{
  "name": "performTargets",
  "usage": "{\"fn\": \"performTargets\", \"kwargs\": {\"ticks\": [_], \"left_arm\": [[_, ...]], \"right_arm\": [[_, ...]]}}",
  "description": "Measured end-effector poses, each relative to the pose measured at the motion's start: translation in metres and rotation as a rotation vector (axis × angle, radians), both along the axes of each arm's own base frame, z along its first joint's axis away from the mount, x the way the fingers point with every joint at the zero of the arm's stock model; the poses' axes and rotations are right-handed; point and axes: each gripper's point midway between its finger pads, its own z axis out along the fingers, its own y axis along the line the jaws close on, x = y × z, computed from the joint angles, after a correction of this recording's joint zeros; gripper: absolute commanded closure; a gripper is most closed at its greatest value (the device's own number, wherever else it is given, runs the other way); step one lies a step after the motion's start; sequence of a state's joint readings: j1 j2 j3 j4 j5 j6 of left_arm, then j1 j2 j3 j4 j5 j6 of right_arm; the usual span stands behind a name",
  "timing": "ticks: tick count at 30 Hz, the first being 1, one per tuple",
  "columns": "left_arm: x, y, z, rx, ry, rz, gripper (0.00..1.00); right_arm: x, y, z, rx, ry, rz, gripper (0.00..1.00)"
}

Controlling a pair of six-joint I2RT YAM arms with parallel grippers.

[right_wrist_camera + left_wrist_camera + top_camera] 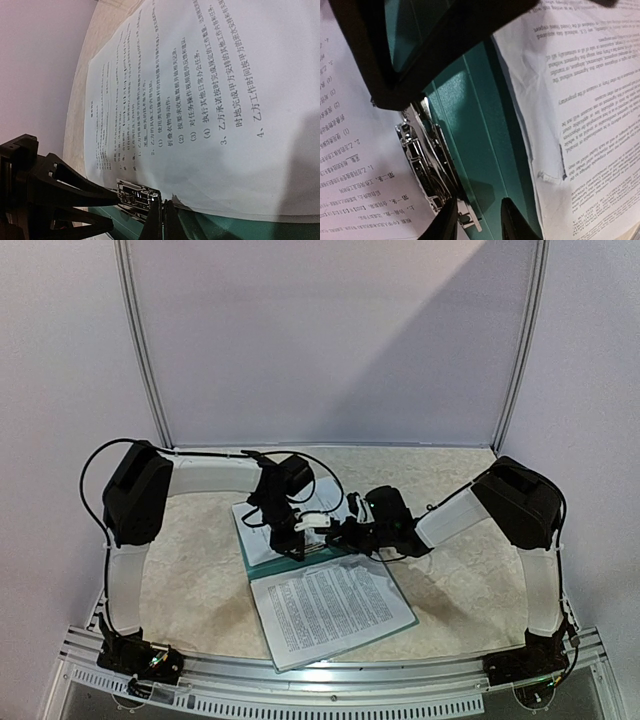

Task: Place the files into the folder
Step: Clamp the file in the folder with some files.

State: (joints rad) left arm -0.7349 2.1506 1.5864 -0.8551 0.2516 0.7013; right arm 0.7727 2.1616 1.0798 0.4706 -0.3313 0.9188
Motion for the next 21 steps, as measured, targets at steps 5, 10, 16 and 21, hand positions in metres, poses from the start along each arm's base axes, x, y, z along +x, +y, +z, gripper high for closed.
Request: {"fn": "performTargets", "kwargs": {"ticks": [5,10,16,21], "left_arm": [[0.005,0.0,-0.001,0.023,-0.04,0.0,0.85],[0.009,-0.004,-0.001,0.03,-0.056,0.031,0.87],[0.012,-0.004,-0.002,0.051,-0.041,0.088,0.9],[0.013,-0.005,-0.002,0.056,-0.032,0.119,0.9]], "right_arm": [[-0.002,-0.002,0.0,0.006,-0.014,0.004,1.0],[-0.009,-0.007,0.003,-0.002,-0.037,0.022,1.0],[-0.014,-0.004,0.003,-0.008,-0.059,0.054,1.0],[-0.017,-0.006,0.001,-0.016,-0.06,0.06,1.0]]}}
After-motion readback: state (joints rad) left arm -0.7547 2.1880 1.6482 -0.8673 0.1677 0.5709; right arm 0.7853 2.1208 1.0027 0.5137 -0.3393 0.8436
